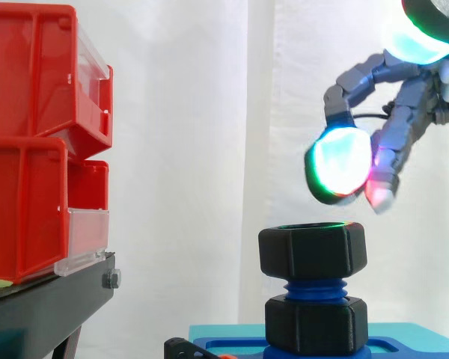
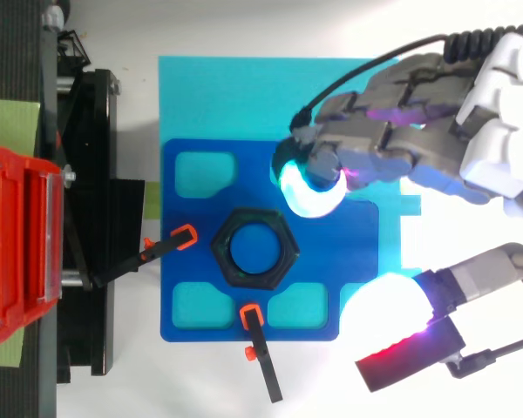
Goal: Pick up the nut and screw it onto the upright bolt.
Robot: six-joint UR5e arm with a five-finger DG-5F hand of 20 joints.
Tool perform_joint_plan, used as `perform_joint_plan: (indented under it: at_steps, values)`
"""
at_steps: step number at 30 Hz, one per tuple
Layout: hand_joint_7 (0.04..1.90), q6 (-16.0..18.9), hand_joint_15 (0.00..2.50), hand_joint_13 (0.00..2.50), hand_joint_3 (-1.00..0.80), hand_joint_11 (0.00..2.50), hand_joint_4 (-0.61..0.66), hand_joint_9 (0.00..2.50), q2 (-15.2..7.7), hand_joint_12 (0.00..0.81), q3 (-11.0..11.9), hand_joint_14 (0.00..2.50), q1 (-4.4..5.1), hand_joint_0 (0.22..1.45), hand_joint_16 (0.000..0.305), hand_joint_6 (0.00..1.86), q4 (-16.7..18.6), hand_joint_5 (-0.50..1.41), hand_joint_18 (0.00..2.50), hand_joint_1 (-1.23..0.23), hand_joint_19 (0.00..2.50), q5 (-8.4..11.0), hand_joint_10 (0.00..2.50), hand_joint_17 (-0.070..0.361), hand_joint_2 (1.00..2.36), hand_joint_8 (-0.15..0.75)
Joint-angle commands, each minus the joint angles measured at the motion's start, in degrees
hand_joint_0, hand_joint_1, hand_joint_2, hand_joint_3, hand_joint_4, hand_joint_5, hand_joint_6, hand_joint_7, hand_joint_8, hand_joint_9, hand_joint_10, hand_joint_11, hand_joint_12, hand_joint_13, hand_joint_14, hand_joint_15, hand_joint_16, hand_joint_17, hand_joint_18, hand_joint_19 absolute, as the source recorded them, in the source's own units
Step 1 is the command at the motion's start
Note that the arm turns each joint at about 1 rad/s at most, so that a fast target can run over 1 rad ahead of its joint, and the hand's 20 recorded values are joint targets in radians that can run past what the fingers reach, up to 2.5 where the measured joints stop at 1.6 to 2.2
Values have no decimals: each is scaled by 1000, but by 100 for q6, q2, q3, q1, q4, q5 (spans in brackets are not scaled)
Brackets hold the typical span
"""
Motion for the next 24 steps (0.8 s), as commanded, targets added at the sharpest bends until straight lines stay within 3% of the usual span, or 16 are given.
perform_joint_plan:
  at_steps: [1, 3, 8, 10, 14, 21, 24]
  values:
    - [752, -16, 7, 498, -500, 0, 152, 708, 2, 395, 62, 0, -43, 429, 61, 502, 8, -175, 558, -159, 301, -68, 0, 138, 1000, 282]
    - [693, -16, 0, 418, -500, 0, 134, 577, -42, 398, 62, 0, -61, 426, 62, 502, 412, -185, 503, -150, 286, -217, 0, 139, 1000, 272]
    - [591, -7, 0, 189, -500, 0, 77, 321, -235, 392, 62, 0, -61, 418, 62, 501, 1001, -205, 205, -134, 179, -332, 0, 140, 1000, 237]
    - [554, -7, 0, 47, -500, 0, 48, 135, -314, 391, 62, 0, -61, 410, 61, 501, 1097, -216, 0, -96, 96, -367, 0, 138, 1000, 211]
    - [552, 19, 0, 0, -500, 0, 35, 0, -455, 385, 62, 0, -34, 406, 61, 500, 1247, -231, 0, 3, 39, -420, 0, 138, 1000, 190]
    - [544, 10, 0, 0, -500, 0, 39, 0, -525, 380, 54, 0, -25, 404, 63, 500, 1238, -231, 0, 88, 0, -508, 0, 141, 1000, 177]
    - [543, 19, 0, 0, -500, 0, 41, 0, -525, 377, -140, 0, -43, 404, 63, 500, 1308, -232, 0, 111, 0, -525, 0, 141, 1000, 176]
